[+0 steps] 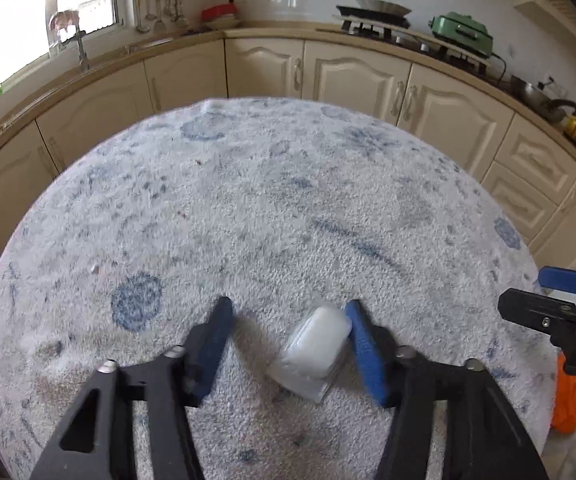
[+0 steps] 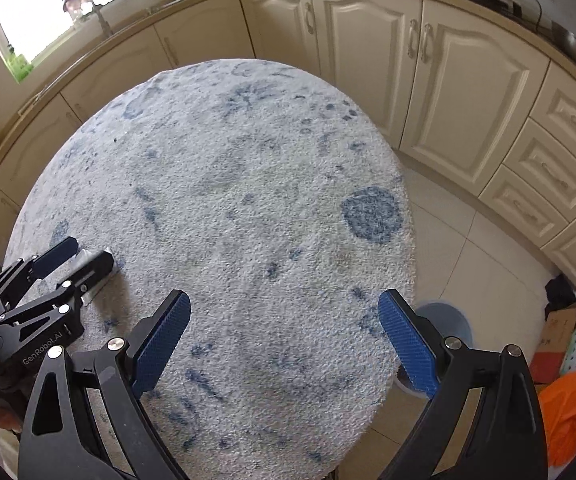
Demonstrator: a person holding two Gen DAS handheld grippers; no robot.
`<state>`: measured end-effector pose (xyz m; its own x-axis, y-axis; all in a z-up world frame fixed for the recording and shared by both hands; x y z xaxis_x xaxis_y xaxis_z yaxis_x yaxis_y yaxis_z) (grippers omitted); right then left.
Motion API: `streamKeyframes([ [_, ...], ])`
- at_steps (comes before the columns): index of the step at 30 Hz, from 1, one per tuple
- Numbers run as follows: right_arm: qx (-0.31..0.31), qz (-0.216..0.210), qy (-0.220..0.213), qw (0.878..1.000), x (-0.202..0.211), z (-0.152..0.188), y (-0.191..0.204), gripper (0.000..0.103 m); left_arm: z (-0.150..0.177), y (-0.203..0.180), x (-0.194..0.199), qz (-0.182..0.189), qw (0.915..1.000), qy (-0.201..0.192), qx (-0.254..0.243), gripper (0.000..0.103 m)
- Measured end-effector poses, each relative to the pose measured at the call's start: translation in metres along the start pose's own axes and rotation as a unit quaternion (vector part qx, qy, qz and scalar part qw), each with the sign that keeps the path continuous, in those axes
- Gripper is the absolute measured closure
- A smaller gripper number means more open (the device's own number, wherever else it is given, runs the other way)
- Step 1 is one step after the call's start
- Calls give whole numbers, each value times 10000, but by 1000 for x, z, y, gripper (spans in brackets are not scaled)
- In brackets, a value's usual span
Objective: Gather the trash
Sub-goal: 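Close the right tool on the white packaged cube and lift it, then carry the white packaged cube with the right tool over the bucket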
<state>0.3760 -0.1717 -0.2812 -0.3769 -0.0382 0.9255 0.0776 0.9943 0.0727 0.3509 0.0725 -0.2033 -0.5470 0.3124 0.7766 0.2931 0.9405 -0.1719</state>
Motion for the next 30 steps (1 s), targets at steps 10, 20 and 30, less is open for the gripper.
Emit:
streamKeyframes([
  [10,73,-151,21,9999,0,3,9,7,6,-12,10,-174,9991,-168,-337,86],
  [20,138,-261,13,9996,6,9,19,7,40,-10,41,-106,9994,-219,-246,86],
  [30,22,-190,-48,9998,15,8,-1,7,18,-40,52,-140,9985,-405,-327,86],
])
Point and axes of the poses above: each gripper's, at about its wrist camera, not at the fingertips, and x roughly against the way its jaws point, y to its left, z to its underside, the point moved 8 cm from there along -x, roughly the way its jaws point, and after that the axes turned 9 degrees about z, right-handed, at the moved point
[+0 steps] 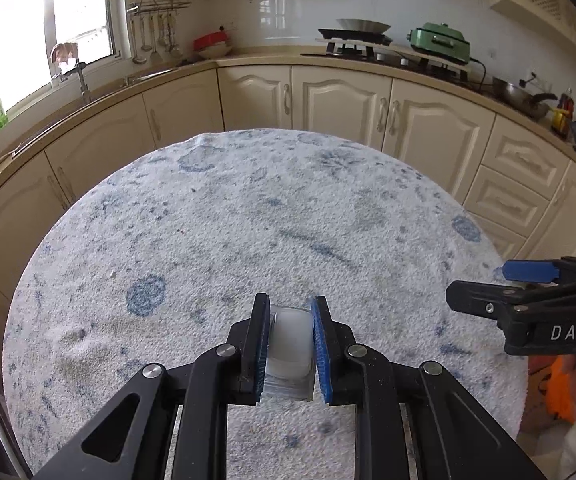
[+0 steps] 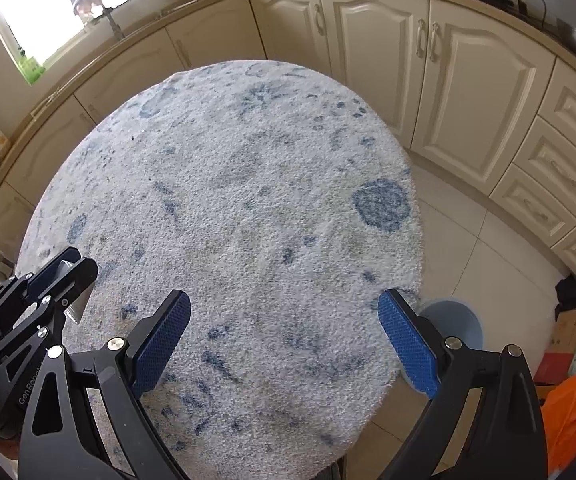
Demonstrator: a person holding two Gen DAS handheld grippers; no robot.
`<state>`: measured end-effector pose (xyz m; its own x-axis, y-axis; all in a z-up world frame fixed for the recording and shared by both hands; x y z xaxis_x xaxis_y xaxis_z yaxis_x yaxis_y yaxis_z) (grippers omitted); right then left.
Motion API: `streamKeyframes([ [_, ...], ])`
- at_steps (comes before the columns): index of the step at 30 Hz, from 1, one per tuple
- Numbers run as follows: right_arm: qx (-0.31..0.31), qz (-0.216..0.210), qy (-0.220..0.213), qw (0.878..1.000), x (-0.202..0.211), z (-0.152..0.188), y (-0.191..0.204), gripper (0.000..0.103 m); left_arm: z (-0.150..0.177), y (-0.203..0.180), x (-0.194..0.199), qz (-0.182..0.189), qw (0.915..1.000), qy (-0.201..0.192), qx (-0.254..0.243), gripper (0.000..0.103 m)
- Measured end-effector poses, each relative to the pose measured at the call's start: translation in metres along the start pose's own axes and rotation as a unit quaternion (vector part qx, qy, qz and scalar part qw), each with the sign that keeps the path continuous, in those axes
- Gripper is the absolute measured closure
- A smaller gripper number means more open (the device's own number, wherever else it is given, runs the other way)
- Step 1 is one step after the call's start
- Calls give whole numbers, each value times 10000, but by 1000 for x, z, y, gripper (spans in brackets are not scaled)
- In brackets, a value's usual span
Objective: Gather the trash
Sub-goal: 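Carry the white packaged cube with the right tool over the bucket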
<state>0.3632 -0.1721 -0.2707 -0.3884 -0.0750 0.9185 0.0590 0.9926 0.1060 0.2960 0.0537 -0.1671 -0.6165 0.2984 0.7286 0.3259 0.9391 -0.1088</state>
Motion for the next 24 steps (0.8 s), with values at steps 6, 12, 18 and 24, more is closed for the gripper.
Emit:
streamKeyframes([
  [6,-361,422,-141,9984,13,1,-54,7,-20,-45,-14,162,9994,58,-304,86],
  [12,-826,798,-99,9933,18,15,-121,7,-38,-113,-39,480,9957,145,-785,86],
  [18,-1419,1150,32,9832,24,42,-196,7,-52,-197,-70,930,9860,313,-1347,86],
  [24,-2042,1560,137,9663,27,71,-268,7,-59,-278,-103,1274,9717,388,-1953,86],
])
Point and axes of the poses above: each gripper's, at about its wrist camera, not at the fingertips, and x roughly against the way its jaws point, y to its left, z to its underside, the point moved 8 cm from there along -x, roughly the way its jaws point, and after that the axes turned 9 degrees about z, right-handed, at the moved point
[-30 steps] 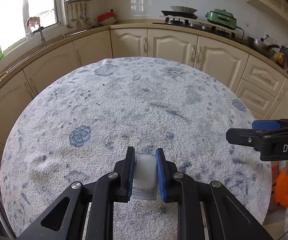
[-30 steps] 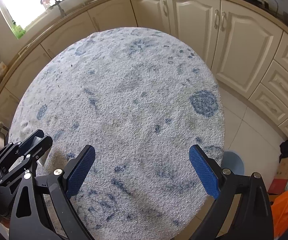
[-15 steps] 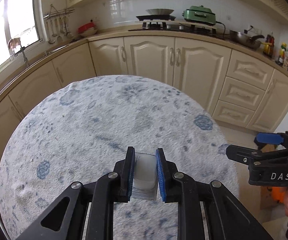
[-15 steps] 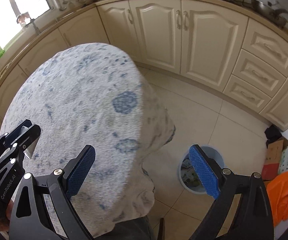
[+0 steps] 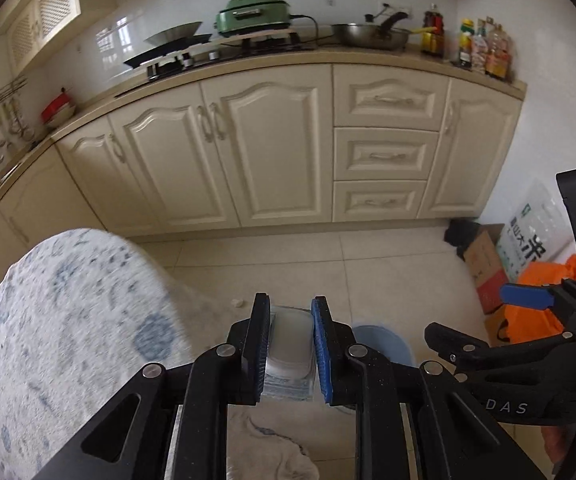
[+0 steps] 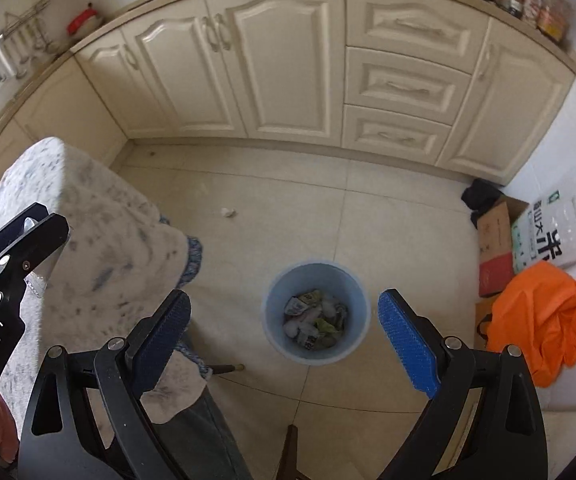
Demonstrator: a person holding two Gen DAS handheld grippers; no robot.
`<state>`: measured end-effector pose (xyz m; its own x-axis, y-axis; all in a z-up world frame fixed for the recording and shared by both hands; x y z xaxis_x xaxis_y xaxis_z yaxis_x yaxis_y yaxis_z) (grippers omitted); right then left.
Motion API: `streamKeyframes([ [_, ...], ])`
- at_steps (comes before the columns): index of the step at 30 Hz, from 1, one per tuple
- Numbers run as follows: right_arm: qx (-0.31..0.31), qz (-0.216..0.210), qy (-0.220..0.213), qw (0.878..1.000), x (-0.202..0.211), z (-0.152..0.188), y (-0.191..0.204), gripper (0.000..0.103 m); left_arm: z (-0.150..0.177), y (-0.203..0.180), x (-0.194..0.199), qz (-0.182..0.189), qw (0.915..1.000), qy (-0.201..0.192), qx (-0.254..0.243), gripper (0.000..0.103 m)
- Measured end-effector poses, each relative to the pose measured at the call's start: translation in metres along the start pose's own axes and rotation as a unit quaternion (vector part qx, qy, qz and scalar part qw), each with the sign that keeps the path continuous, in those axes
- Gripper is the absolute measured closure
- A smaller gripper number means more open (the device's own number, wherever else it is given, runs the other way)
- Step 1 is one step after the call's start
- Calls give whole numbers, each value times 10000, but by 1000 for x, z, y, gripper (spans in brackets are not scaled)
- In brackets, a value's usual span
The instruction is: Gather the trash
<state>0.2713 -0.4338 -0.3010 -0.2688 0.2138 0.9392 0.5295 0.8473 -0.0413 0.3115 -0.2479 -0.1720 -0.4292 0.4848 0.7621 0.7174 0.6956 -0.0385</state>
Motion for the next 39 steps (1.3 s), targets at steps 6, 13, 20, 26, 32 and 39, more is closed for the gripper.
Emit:
streamKeyframes([
  [6,-587,495,232,9968,-27,9,-60,7,-29,-27,-46,-28,9993,-259,-273,53],
  [13,-811,642,641,9926,-59,30,-90,7,-15,-33,-84,-388,9977,-278,-490,2],
  [20,-823,640,776,9915,-71,44,-89,7,-5,-31,-112,-346,9988,184,-307,2],
  [26,-807,568,726,9925,-66,48,-80,7,-10,-28,-119,-358,9980,459,-256,2],
  [32,-691,531,569,9946,-52,51,-66,7,-11,-25,-108,-189,9979,597,-138,2],
  [39,-400,512,18,9979,-15,51,-44,7,12,-13,-61,-264,9992,232,177,2],
])
Point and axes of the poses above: each gripper's, at about its wrist camera, not at the fingertips, and x roughly against the way its jaws point, y to its left, z to its underside, the point moved 8 cm from there along -x, roughly the way its jaws point, and after that the axes turned 9 degrees about z, right-handed, at the moved point
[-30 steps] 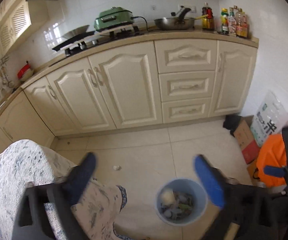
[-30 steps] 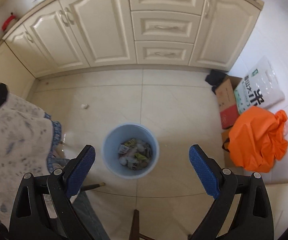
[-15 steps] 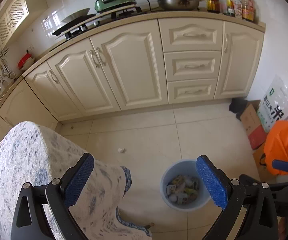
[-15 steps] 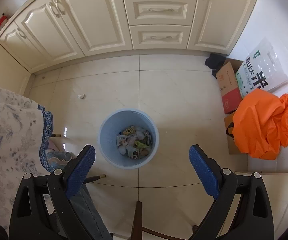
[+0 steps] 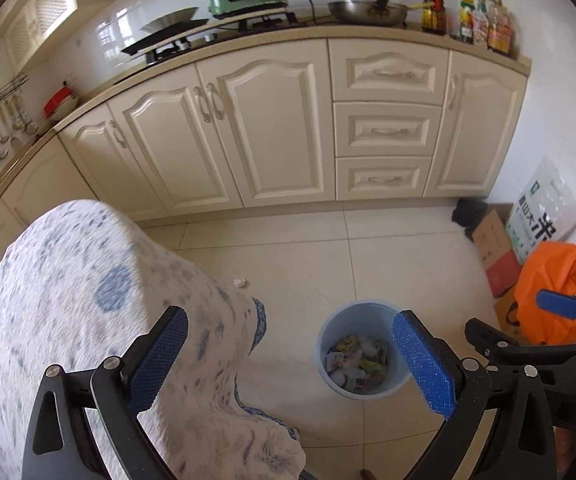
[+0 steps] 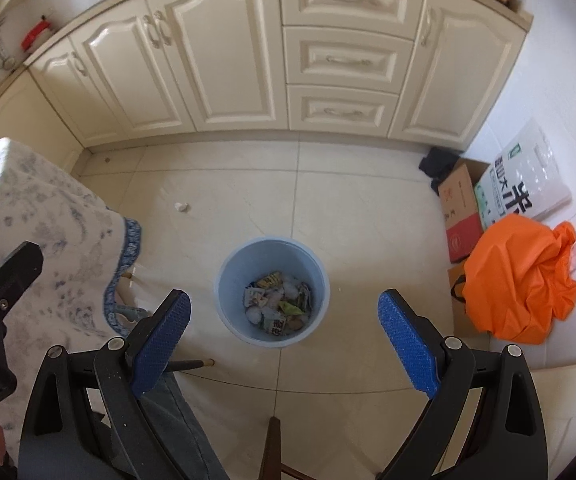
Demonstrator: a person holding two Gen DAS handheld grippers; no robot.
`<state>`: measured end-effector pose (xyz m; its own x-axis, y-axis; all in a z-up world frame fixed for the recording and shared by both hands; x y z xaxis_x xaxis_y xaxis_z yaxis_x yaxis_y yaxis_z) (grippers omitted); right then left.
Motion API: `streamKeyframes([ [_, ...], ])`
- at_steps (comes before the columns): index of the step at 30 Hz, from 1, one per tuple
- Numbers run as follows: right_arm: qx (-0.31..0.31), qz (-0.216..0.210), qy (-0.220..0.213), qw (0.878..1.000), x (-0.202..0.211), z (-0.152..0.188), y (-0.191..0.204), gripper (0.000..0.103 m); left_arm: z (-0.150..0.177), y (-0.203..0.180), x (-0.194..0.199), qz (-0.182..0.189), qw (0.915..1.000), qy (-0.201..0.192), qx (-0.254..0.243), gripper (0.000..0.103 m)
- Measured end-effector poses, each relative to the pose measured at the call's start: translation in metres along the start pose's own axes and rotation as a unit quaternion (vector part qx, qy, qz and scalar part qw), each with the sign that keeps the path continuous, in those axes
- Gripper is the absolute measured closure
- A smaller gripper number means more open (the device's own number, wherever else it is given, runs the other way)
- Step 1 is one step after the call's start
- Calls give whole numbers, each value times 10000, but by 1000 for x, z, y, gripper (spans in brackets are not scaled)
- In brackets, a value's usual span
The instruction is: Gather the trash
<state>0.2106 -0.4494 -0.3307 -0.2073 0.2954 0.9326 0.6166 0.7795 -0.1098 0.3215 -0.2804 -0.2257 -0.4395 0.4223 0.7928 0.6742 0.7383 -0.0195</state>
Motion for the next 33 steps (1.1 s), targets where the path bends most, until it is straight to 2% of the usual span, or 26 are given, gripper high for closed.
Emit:
streamKeyframes([
  [4,27,-224,-292,9993,29,4,9,7,26,16,32,103,9984,-127,535,2],
  [11,248,-496,-1041,9930,89,15,29,7,80,45,109,-106,9901,-499,1307,2],
  [16,485,-697,-1520,9847,126,30,46,7,116,52,168,-782,9822,-932,1434,2],
  [23,777,-873,-2089,9709,168,55,65,7,157,39,227,-1402,9674,-1324,1641,2],
  [27,802,-926,-2416,9626,188,64,69,6,173,31,248,-1478,9610,-1469,1817,2],
  [30,863,-1039,-2593,9563,201,69,72,7,183,27,266,-1676,9555,-1597,1828,2],
  [33,843,-967,-2833,9504,214,72,72,6,189,21,286,-1713,9508,-1796,1854,2],
])
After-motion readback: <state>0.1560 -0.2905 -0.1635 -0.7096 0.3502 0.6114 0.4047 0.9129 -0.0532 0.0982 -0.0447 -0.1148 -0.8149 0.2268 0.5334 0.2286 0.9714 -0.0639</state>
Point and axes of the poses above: each gripper's, at about its wrist camera, not at the fingertips, and x roughly against the way its jaws point, y to its left, z to its underside, the point moved 8 cm from there along -x, roughly the way its jaws point, and after that the axes turned 9 degrees about z, right-handed, at the moved point
